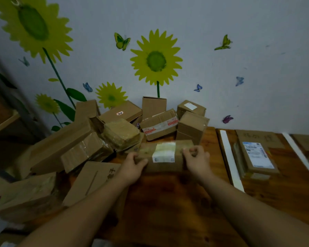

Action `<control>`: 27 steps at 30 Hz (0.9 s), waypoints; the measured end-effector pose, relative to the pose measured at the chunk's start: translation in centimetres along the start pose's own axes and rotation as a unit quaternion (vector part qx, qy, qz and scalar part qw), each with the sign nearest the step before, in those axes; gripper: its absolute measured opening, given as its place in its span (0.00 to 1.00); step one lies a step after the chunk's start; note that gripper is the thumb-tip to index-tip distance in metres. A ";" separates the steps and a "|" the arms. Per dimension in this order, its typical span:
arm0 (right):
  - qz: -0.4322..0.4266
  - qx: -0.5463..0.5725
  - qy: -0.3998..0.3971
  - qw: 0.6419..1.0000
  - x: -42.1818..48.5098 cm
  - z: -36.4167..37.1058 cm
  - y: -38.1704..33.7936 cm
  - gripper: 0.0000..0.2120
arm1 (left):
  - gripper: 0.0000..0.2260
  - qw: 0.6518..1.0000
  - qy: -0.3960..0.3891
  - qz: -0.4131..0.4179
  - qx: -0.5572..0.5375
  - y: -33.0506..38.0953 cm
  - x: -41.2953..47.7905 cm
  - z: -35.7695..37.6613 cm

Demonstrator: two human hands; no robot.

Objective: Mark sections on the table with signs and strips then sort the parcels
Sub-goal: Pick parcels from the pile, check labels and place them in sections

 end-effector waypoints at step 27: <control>0.013 0.256 -0.016 0.966 -12.7 -21.8 3.4 0.18 | 0.28 0.896 -0.071 0.071 -0.433 12.0 -16.8 1.5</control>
Point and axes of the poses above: each hand's wrist, its own x-axis towards the middle knuckle, its own z-axis out of the palm, y = z × x, the point moved 1 cm from there along x, towards the middle knuckle, and after that the axes turned 12 degrees about y, right-handed, at the moved point
